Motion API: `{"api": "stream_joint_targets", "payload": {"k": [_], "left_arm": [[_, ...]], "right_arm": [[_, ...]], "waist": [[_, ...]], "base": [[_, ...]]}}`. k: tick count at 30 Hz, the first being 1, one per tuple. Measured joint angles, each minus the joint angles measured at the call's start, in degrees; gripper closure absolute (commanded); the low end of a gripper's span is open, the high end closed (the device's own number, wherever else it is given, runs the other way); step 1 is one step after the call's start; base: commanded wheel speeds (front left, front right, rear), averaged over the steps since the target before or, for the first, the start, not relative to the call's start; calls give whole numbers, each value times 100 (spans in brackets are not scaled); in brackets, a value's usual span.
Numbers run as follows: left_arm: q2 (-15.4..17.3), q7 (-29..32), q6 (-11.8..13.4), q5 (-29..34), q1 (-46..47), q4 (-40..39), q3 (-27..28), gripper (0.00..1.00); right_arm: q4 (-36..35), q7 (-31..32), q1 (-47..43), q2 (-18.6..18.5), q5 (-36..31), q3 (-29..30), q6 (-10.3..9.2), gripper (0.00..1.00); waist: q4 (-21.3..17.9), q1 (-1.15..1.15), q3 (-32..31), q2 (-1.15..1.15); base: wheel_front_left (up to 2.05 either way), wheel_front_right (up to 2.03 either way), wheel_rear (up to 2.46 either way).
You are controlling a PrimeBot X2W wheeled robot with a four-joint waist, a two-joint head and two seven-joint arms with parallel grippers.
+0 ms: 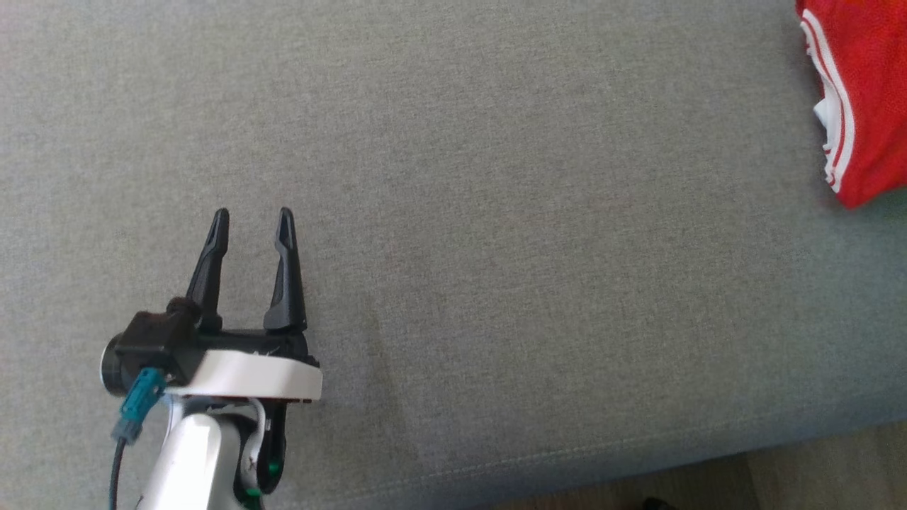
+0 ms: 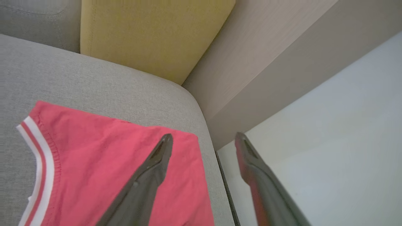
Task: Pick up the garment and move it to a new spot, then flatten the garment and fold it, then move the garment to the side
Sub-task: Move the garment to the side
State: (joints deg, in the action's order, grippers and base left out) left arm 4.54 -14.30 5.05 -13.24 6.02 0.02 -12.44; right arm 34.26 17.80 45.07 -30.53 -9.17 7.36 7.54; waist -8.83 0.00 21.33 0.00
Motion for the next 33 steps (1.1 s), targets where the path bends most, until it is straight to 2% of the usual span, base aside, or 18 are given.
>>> {"api": "stream_joint_targets", "payload": {"k": [8,14,21,26,29,33], "left_arm": [[-1,0,48,-54,-3,31,30,0],[-52,0,97,-277,-26,182,174,0],[-125,0,168,-379,-331,396,343,0],[-133,0,194,-401,-517,535,406,0],[-135,0,225,-399,-689,639,412,0],[-140,0,302,-398,-875,893,404,0]], "right_arm": [[-27,-506,-12,427,66,-114,0,0],[-302,-1018,-319,1082,374,-165,0,0],[-745,-1534,-1237,1983,711,-498,0,0],[-1170,-1822,-1970,2481,889,-700,0,0],[-1448,-2002,-2452,2658,971,-756,0,0],[-1701,-2204,-3110,2696,1131,-825,0,0]], "waist": [[-3,0,-281,0],[37,0,-689,0],[150,0,-1265,0],[284,0,-1641,0],[379,0,-1832,0],[522,0,-2008,0]], "base": [[0,0,0],[0,0,0],[0,0,0],[0,0,0],[0,0,0],[0,0,0]]}}
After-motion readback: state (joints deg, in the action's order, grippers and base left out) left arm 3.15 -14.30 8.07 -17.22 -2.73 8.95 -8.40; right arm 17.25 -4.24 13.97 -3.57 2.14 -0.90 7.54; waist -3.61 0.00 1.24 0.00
